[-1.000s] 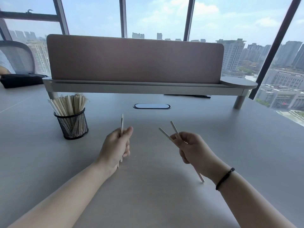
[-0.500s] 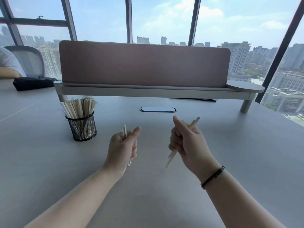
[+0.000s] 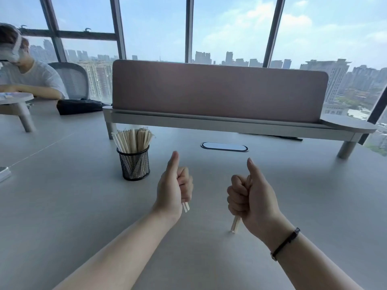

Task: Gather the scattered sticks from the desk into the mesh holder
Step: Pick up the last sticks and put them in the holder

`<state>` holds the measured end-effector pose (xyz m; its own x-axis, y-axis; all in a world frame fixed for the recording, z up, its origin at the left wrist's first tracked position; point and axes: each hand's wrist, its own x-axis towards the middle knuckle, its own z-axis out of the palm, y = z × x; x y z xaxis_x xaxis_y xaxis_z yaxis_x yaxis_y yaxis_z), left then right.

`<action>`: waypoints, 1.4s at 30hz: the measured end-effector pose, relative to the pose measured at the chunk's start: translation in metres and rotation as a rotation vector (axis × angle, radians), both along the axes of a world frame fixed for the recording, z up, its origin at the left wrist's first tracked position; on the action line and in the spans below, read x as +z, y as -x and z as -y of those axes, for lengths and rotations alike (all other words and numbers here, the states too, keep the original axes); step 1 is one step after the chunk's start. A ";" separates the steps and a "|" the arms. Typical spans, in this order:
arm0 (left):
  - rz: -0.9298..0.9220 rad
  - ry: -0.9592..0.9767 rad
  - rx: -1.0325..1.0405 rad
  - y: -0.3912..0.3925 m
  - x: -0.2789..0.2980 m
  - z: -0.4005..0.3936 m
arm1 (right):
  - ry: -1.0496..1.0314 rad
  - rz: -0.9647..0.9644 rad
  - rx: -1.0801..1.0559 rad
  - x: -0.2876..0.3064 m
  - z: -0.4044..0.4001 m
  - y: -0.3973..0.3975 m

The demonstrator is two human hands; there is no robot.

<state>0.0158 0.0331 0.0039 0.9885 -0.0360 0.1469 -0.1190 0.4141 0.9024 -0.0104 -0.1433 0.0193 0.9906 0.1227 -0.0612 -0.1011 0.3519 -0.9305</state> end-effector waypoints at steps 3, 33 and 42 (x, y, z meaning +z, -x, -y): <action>-0.029 0.059 -0.013 -0.005 0.009 -0.018 | -0.062 -0.024 0.036 0.002 -0.015 -0.007; -0.157 0.330 0.469 -0.048 -0.007 -0.126 | 1.039 0.758 0.036 0.041 -0.247 -0.163; -0.147 0.322 0.500 -0.045 -0.004 -0.126 | 1.488 1.318 0.042 0.025 -0.223 -0.147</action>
